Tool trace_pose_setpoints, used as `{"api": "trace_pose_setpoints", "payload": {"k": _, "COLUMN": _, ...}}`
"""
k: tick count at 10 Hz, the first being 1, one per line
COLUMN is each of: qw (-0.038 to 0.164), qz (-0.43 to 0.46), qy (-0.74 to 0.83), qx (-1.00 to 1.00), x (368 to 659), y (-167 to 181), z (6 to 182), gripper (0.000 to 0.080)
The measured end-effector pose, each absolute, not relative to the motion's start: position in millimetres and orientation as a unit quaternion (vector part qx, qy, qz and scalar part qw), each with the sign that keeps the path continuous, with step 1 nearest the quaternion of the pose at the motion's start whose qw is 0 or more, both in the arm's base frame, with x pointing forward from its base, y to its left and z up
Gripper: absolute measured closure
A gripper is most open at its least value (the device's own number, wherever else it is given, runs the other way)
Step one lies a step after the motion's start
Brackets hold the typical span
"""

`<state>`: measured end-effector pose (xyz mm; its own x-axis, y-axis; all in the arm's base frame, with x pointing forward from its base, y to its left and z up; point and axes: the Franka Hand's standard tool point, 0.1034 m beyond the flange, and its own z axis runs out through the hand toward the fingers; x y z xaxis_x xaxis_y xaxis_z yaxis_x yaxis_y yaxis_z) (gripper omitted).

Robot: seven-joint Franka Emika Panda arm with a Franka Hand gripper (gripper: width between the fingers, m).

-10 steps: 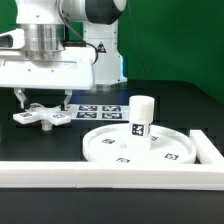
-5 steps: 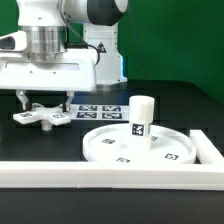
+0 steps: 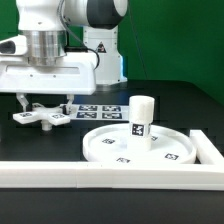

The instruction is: Assemble round table

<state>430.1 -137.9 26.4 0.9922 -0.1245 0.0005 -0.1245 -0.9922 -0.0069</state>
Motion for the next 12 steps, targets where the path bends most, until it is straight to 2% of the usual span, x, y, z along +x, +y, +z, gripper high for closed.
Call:
{"api": "trace_pose_setpoints", "payload": {"k": 4, "qw": 0.003, "qz": 0.001, "qy": 0.061, "qx": -0.998, "x": 431, "y": -140, "z": 24.0, "gripper": 0.015}}
{"api": "trace_pose_setpoints", "payload": {"k": 5, "qw": 0.003, "qz": 0.001, "qy": 0.06, "qx": -0.998, "x": 431, "y": -140, "z": 24.0, "gripper": 0.0277}}
{"api": "trace_pose_setpoints", "payload": {"k": 6, "qw": 0.003, "qz": 0.001, "qy": 0.06, "qx": -0.998, "x": 432, "y": -140, "z": 24.3, "gripper": 0.0353}}
{"api": "trace_pose_setpoints", "payload": {"k": 9, "qw": 0.003, "qz": -0.001, "qy": 0.061, "qx": -0.998, "x": 433, "y": -138, "z": 25.5, "gripper": 0.0353}}
{"api": "trace_pose_setpoints", "payload": {"k": 12, "qw": 0.011, "qz": -0.015, "qy": 0.106, "qx": -0.994, "x": 446, "y": -102, "z": 45.1, "gripper": 0.0353}}
